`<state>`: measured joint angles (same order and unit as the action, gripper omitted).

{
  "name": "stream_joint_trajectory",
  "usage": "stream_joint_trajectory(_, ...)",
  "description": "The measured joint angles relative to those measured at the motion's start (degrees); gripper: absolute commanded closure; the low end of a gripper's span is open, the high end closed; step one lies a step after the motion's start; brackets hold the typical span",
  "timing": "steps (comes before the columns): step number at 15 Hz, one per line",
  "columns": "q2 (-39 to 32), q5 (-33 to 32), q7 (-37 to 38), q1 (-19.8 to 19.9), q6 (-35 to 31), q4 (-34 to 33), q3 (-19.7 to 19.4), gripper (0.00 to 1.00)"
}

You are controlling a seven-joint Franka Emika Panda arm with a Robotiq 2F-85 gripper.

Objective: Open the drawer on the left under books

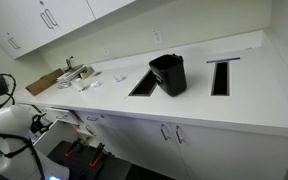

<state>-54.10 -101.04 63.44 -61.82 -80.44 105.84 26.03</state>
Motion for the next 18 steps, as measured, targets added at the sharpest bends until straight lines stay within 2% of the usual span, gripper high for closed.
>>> stream_joint_trajectory(4, -5.28, 0.0, 0.99, -2.52, 0.16, -8.68, -2.05, 0.0)
stream_joint_trajectory(11, -5.96, 0.23, 0.98, -2.53, -0.76, -9.94, -3.12, 0.0)
stream_joint_trajectory(18, -9.64, -0.43, 0.97, -2.08, -7.97, -15.58, -7.11, 0.0)
